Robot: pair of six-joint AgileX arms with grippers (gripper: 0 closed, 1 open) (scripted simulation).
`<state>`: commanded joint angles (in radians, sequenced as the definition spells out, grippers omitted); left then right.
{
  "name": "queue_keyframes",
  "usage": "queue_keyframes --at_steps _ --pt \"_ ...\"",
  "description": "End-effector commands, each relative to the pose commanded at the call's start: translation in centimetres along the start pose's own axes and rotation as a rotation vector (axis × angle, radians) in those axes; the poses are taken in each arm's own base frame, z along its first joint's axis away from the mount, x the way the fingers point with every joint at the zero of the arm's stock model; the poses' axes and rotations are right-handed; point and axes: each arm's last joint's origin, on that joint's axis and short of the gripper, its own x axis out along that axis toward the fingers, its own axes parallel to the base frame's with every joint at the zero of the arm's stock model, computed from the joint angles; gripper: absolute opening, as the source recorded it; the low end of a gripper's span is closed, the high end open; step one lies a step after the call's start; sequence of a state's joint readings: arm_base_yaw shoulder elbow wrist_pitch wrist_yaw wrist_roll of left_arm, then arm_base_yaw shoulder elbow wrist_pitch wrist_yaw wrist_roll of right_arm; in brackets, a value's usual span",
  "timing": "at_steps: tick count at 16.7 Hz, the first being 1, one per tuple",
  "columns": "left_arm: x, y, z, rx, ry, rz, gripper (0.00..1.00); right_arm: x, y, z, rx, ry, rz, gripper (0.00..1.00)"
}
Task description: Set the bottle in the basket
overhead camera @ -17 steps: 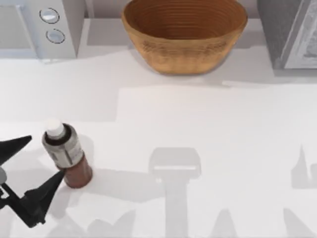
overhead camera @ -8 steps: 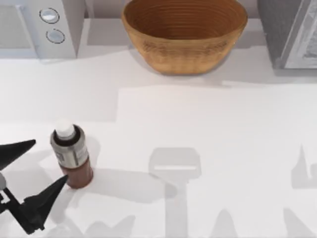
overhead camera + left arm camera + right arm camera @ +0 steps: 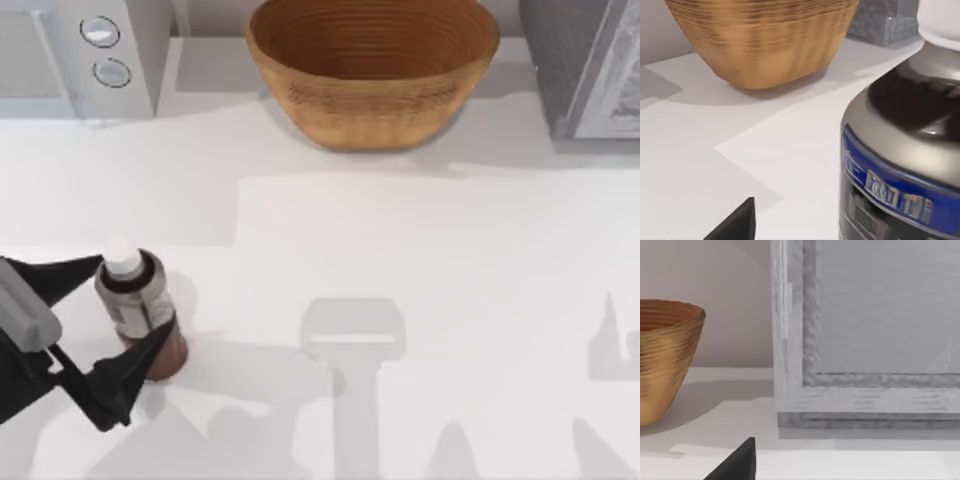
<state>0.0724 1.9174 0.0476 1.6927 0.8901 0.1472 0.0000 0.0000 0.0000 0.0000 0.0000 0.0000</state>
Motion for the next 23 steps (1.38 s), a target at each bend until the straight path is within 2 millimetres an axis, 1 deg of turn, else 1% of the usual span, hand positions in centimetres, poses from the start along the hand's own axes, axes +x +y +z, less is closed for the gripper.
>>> queue_keyframes --at_steps 2,4,9,22,23 --pt "1.5 -0.2 0.0 0.000 0.000 -0.001 1.00 0.0 0.0 0.0 0.000 0.000 0.000 1.00" --pt "2.5 -0.5 -0.1 0.000 0.000 -0.001 1.00 0.0 0.0 0.0 0.000 0.000 0.000 1.00" --pt "2.8 -0.6 -0.1 0.000 0.000 0.000 1.00 0.0 0.0 0.0 0.000 0.000 0.000 1.00" --pt "2.8 -0.6 -0.1 0.000 0.000 0.000 0.02 0.0 0.0 0.0 0.000 0.000 0.000 1.00" --pt "2.8 -0.6 -0.1 0.000 0.000 0.000 0.00 0.0 0.0 0.0 0.000 0.000 0.000 1.00"
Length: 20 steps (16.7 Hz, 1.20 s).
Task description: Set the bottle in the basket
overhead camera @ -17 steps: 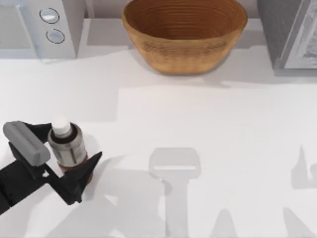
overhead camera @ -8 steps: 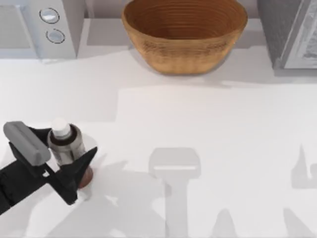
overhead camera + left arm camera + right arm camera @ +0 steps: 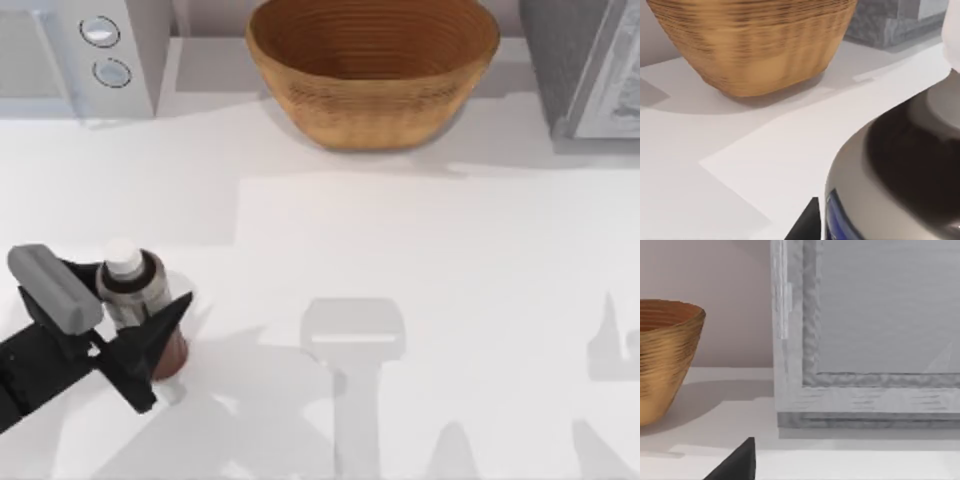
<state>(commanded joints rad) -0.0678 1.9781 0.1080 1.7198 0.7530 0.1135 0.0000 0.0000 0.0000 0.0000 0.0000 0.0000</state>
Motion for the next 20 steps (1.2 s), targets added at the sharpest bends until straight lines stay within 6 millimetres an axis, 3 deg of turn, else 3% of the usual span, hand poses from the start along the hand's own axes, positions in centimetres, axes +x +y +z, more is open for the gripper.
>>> queue_keyframes --at_steps 11,20 --pt "-0.1 0.1 -0.1 -0.002 0.014 0.002 0.00 0.0 0.0 0.0 0.000 0.000 0.000 1.00" --pt "-2.2 2.8 -1.9 -0.006 0.214 -0.025 0.00 0.0 0.0 0.0 0.000 0.000 0.000 1.00"
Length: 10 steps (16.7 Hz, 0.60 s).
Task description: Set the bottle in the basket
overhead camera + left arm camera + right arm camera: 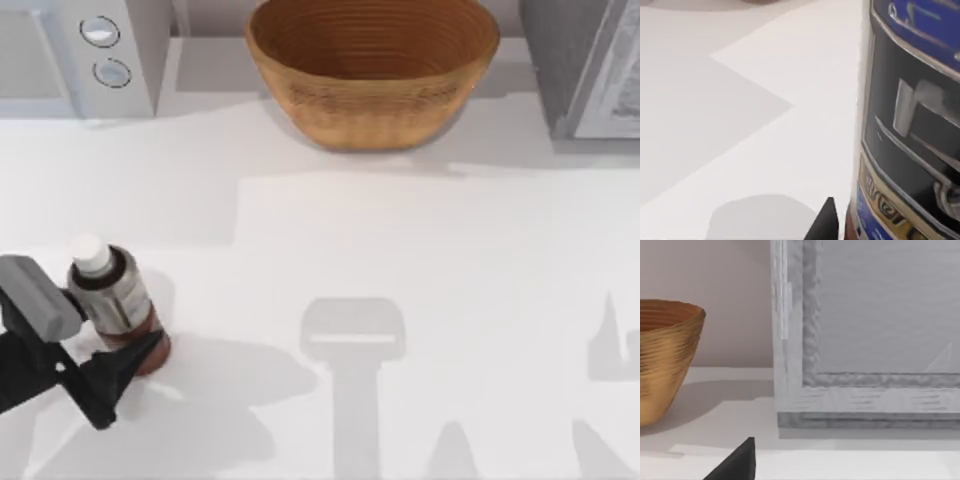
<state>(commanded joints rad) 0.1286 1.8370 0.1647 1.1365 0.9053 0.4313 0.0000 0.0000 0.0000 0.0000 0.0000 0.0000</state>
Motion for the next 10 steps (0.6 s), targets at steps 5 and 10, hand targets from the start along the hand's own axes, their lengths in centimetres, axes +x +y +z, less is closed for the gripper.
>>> queue_keyframes --at_steps 5,10 --pt "-2.4 1.2 -0.8 -0.012 0.075 -0.072 0.00 0.0 0.0 0.0 0.000 0.000 0.000 1.00" --pt "-5.8 1.2 -0.3 -0.036 0.054 -0.135 0.00 0.0 0.0 0.0 0.000 0.000 0.000 1.00"
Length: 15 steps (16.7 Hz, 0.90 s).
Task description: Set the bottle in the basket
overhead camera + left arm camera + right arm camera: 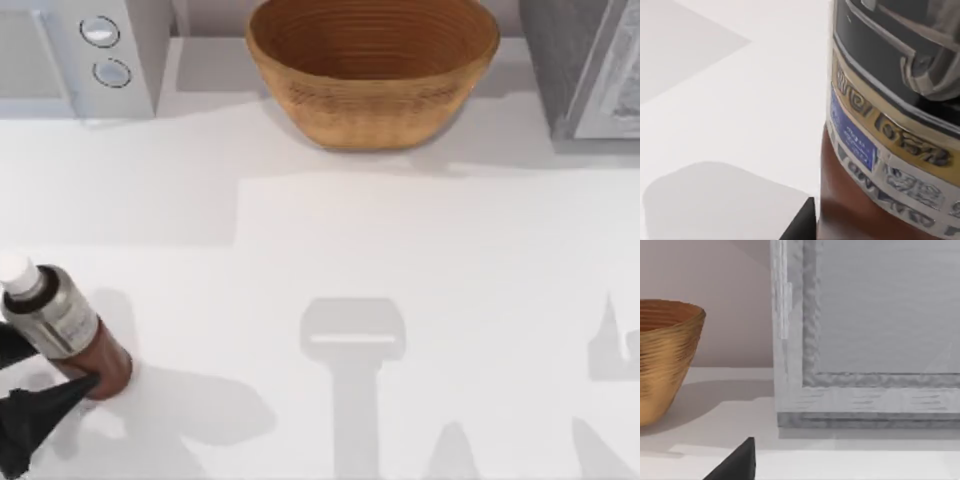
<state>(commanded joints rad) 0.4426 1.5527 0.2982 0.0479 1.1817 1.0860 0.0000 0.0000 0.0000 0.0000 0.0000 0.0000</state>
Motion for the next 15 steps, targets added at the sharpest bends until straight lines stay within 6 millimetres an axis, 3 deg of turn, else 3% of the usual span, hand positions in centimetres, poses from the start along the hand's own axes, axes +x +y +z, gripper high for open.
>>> queue_keyframes --at_steps 9,15 --pt "-5.9 -3.2 3.8 0.008 -0.177 0.046 0.00 0.0 0.0 0.0 0.000 0.000 0.000 1.00" --pt "-8.2 -5.3 6.4 0.043 -0.252 0.132 0.00 0.0 0.0 0.0 0.000 0.000 0.000 1.00"
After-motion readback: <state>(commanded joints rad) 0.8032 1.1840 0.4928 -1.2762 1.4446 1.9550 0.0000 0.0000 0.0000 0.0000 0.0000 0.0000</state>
